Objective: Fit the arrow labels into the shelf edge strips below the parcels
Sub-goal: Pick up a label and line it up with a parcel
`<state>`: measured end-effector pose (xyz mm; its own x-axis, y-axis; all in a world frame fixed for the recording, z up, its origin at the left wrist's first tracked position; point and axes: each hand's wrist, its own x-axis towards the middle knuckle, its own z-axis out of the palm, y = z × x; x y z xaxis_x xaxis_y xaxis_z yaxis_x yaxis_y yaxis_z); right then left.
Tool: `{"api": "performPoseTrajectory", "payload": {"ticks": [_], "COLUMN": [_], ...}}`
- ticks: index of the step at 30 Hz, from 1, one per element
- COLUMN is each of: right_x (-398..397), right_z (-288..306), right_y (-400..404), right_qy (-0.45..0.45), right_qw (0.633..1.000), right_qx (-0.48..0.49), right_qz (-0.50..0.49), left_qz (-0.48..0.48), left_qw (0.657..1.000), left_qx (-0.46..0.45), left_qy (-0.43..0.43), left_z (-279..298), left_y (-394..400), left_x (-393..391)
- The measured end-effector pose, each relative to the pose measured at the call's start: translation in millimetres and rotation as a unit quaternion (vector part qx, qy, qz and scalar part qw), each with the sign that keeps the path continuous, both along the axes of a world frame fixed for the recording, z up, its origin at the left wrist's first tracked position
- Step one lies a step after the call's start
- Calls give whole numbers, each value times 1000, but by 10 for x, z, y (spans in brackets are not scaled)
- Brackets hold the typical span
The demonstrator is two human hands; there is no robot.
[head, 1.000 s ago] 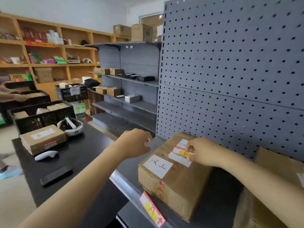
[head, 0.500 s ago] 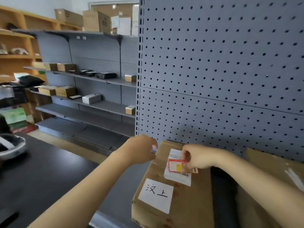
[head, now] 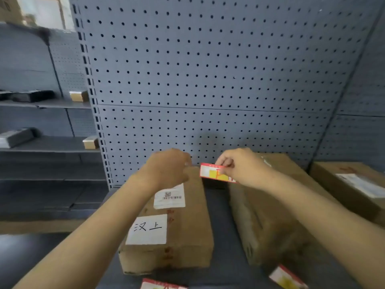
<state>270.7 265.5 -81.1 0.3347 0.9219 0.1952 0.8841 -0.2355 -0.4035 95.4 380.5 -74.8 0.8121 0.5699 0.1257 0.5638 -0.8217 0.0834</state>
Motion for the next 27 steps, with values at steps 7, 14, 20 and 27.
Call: {"api": "performPoseTrajectory", "payload": {"ticks": [7, 14, 20, 27], "right_x": [579, 1210, 1817, 2755], "right_z": [264, 294, 144, -112], "right_y": [-1586, -3642, -5139, -6310], "right_qy": [-14, -67, -43, -33], "right_qw": [994, 968, 939, 901], "right_qx": [43, 36, 10, 11], "right_qz": [-101, -238, -342, -433], "left_qz": [-129, -271, -358, -422], "left_qw": [990, 958, 929, 901], "left_qx": [45, 89, 97, 96], "left_qy": [-27, -29, -8, 36], "left_z": [345, 380, 205, -42], "left_y": [-1223, -3107, -4376, -5421], "left_x": [942, 2102, 3092, 4446]}}
